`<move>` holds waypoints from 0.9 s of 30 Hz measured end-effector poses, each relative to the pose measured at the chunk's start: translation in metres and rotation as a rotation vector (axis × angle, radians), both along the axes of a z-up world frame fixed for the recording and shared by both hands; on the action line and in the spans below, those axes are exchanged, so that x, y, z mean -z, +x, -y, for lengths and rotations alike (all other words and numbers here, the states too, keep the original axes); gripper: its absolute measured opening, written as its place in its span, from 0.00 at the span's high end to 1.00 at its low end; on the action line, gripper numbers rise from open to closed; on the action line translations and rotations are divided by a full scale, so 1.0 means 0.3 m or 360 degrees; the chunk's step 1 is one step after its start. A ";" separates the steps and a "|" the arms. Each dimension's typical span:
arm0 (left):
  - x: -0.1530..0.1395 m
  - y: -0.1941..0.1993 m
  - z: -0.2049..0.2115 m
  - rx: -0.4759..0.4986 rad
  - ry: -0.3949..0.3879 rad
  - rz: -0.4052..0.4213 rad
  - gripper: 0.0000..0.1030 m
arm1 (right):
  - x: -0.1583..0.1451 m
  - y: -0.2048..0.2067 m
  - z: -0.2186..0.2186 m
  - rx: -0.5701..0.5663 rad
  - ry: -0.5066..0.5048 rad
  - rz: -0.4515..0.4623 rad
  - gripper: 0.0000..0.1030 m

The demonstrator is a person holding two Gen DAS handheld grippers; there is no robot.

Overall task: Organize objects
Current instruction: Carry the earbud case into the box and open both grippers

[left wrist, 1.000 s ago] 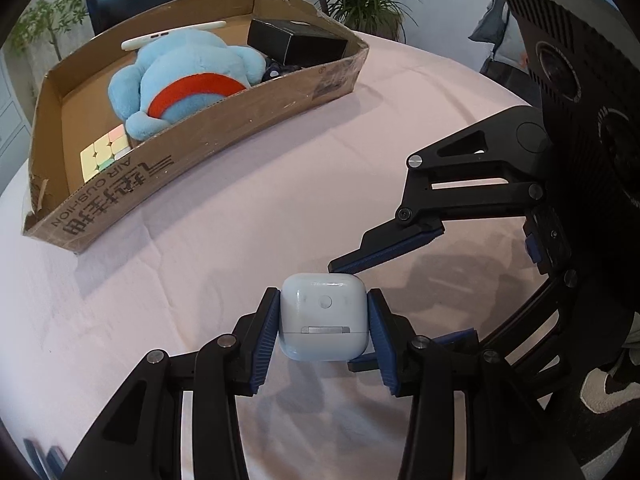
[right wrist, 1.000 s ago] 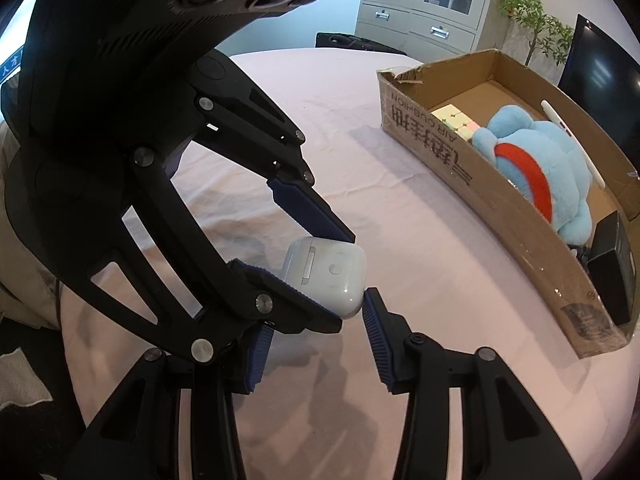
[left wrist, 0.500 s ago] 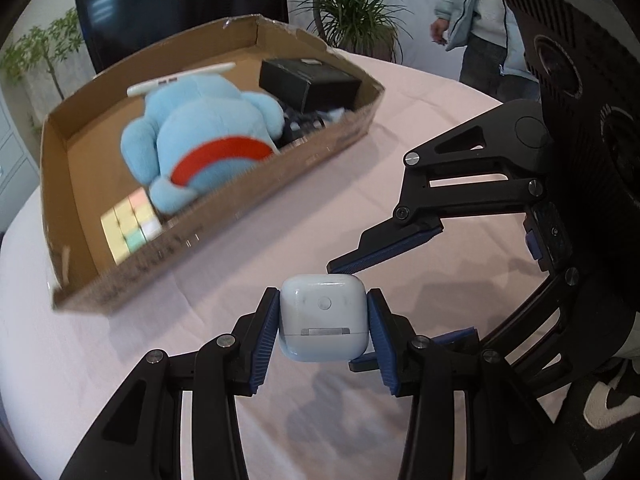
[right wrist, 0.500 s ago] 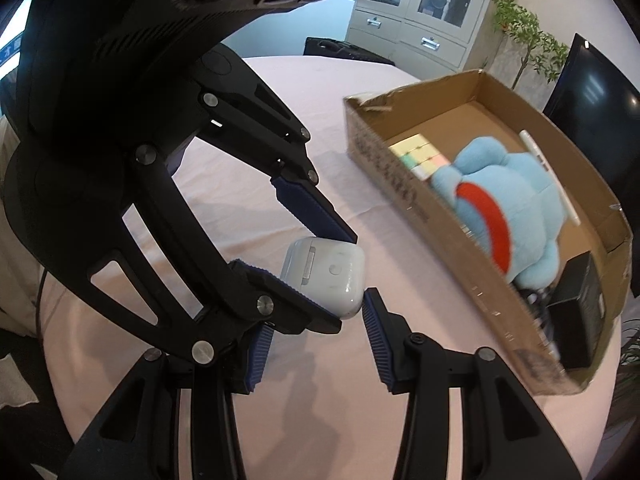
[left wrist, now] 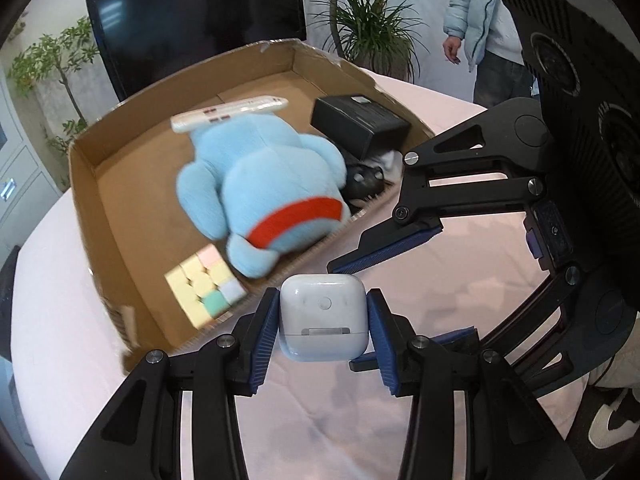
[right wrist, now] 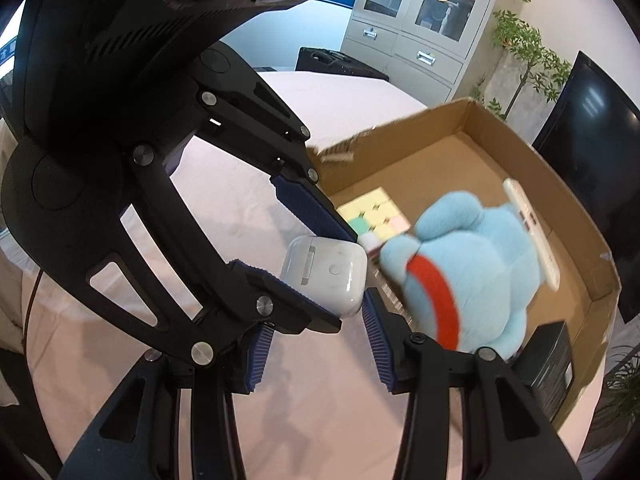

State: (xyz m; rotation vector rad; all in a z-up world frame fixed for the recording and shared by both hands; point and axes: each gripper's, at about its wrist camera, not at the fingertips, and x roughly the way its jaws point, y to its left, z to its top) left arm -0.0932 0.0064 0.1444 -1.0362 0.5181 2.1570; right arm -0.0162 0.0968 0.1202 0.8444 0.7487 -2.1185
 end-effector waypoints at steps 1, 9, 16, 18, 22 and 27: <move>-0.010 -0.008 0.003 -0.0002 0.0001 -0.0006 0.60 | -0.011 -0.012 0.004 0.0000 -0.0001 -0.0005 0.60; -0.071 -0.124 0.033 -0.0018 -0.0015 0.0034 0.60 | -0.075 -0.120 0.036 -0.0010 0.0000 0.0003 0.60; -0.114 -0.212 0.059 -0.0036 -0.0045 0.0045 0.61 | -0.111 -0.224 0.054 -0.0019 -0.0035 0.0015 0.60; -0.118 -0.248 0.062 -0.0041 -0.0051 0.0062 0.60 | -0.116 -0.252 0.057 -0.0027 -0.0040 0.0019 0.60; -0.114 -0.348 0.074 -0.0050 -0.0077 0.0105 0.60 | -0.117 -0.314 0.063 -0.0045 -0.0027 0.0007 0.60; -0.079 -0.442 0.094 -0.0060 -0.0094 0.0166 0.60 | -0.099 -0.412 0.087 -0.0078 -0.0020 0.0041 0.60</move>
